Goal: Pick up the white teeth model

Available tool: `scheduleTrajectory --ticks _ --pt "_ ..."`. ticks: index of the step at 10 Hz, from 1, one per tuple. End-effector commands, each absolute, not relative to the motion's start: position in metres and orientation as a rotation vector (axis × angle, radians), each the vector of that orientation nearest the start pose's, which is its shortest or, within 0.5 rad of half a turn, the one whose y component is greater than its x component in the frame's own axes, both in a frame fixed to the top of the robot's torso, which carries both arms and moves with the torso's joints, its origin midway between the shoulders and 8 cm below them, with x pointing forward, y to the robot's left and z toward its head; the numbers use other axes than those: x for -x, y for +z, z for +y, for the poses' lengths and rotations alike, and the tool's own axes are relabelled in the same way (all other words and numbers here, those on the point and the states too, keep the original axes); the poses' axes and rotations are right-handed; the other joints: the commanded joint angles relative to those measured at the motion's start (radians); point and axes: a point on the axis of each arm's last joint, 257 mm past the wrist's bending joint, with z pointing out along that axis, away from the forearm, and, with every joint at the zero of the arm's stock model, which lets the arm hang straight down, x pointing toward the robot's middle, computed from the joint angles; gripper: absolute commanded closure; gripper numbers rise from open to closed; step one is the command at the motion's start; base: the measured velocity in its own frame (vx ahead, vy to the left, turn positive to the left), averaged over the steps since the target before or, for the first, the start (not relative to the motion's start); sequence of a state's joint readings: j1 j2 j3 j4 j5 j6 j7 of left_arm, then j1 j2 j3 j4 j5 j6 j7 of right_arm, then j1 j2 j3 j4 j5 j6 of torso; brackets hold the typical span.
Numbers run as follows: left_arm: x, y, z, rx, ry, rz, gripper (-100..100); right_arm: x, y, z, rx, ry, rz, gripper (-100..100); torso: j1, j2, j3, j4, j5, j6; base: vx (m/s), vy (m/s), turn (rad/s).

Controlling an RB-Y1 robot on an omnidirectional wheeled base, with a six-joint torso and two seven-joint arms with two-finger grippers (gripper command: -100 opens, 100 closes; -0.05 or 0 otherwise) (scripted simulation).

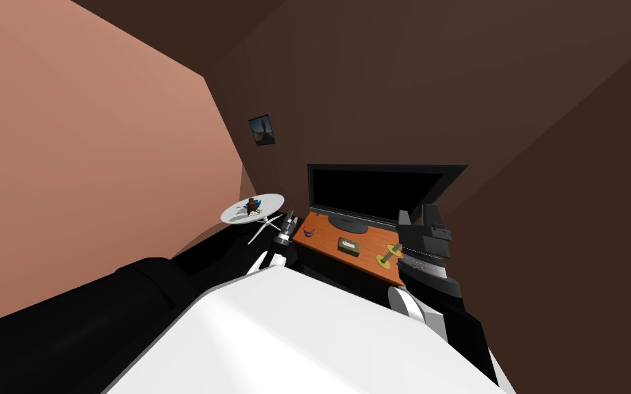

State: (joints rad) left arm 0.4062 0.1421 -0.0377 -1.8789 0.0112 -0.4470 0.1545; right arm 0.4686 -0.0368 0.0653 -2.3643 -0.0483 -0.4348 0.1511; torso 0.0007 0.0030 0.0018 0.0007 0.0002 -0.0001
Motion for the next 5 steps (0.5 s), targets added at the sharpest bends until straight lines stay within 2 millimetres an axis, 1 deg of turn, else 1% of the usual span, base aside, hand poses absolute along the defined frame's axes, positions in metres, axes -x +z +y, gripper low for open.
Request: scheduleTrajectory --ticks 1,2,4,5 --pt "-0.420 -0.160 0.278 0.963 -1.355 0.961 -100 -0.341 0.058 -0.254 -0.576 1.283 0.620 0 0.000 0.000 0.000 0.000 0.000 0.000 -0.039 0.016 -0.010" --pt "-0.421 -0.171 0.280 0.981 -1.345 0.974 -100 -0.341 0.058 -0.254 -0.576 1.283 0.620 0 0.000 0.000 0.000 0.000 0.000 0.000 -0.029 0.008 -0.011" --pt "-0.428 -0.196 0.285 1.012 -1.320 1.011 -100 -0.341 0.058 -0.254 -0.576 1.283 0.620 0 0.000 -0.001 -0.001 0.000 0.000 0.000 -0.035 0.007 -0.025" --pt "-0.428 -0.208 0.287 1.033 -1.308 1.026 -100 -0.341 0.058 -0.254 -0.576 1.283 0.620 0 0.000 -0.001 0.000 0.000 0.000 0.000 -0.032 0.013 -0.013"
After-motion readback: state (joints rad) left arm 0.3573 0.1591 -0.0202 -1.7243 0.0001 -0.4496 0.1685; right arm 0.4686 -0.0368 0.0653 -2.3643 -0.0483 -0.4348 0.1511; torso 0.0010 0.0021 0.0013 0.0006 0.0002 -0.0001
